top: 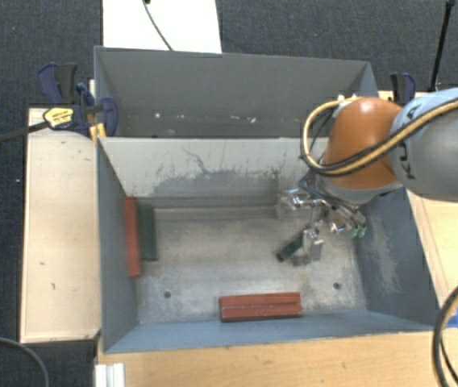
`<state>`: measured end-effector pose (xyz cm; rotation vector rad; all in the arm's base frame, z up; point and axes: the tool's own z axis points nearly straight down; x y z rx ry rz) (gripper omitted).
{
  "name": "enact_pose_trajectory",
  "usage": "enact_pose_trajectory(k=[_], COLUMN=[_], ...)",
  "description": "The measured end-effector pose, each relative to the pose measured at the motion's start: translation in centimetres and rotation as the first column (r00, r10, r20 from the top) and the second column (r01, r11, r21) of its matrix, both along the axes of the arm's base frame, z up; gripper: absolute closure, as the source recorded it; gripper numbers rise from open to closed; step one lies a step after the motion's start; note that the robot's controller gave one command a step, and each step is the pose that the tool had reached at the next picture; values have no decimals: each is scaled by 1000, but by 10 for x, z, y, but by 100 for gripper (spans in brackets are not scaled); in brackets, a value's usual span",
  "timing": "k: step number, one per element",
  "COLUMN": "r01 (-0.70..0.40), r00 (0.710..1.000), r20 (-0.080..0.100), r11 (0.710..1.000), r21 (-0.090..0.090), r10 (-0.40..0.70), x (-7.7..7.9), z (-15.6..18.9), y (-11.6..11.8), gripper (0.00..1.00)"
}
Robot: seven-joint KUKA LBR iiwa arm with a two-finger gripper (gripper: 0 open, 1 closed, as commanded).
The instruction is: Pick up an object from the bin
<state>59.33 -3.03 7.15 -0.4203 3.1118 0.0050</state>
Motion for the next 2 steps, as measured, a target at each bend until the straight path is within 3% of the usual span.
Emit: enact_pose_trajectory(k=[1,2], r01=[-1,14], r00=[1000,1000], r20=[0,10], r11=[1000,1000], r21=[-3,-4], r10=[1,-14], x=[0,-7], z=[0,138], y=[-3,0], gripper=[100,100])
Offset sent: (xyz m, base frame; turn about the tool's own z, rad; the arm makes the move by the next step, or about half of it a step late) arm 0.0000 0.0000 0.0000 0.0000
